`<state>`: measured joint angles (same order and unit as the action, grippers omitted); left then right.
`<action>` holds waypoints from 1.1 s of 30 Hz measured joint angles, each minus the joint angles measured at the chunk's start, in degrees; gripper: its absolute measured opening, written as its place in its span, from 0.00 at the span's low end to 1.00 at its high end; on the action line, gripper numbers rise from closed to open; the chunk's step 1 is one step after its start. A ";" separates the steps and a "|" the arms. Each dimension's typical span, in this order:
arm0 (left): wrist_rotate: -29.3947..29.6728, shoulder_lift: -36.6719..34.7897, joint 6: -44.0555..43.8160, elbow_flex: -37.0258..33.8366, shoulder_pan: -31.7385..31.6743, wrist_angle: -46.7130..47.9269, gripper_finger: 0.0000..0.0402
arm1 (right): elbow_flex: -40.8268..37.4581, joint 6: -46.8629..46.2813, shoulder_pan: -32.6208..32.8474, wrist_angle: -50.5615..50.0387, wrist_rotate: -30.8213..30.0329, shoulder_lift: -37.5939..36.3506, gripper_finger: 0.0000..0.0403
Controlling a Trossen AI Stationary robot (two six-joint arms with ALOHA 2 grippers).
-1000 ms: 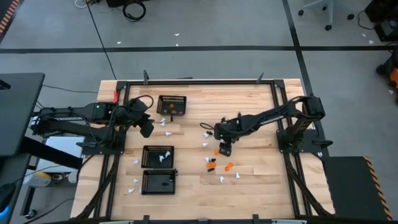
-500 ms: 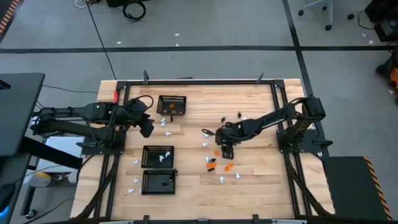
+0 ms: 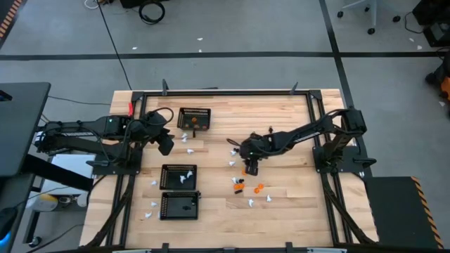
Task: Sort Halloween decoration
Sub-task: Put the white toy into the middle black bin
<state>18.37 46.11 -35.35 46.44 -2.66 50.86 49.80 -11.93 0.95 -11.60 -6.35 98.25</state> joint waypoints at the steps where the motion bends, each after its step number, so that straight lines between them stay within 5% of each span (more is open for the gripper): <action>1: -0.02 0.00 0.01 0.00 0.00 0.01 0.40 | 0.00 -0.04 -0.23 0.03 0.28 0.36 0.47; 11: -0.66 0.02 0.04 0.00 0.00 0.19 0.40 | 0.26 -2.03 1.11 0.79 0.17 3.54 0.45; 24: -0.68 0.02 0.22 0.00 0.00 0.49 0.40 | 0.16 -1.78 1.60 1.12 1.17 3.52 0.21; 33: -0.68 0.00 0.22 0.00 -0.01 0.48 0.40 | 3.87 -0.43 1.57 0.00 4.14 4.07 0.20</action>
<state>17.69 46.11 -35.14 46.44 -2.67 51.34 53.67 -12.36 2.52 -11.60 -2.21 102.32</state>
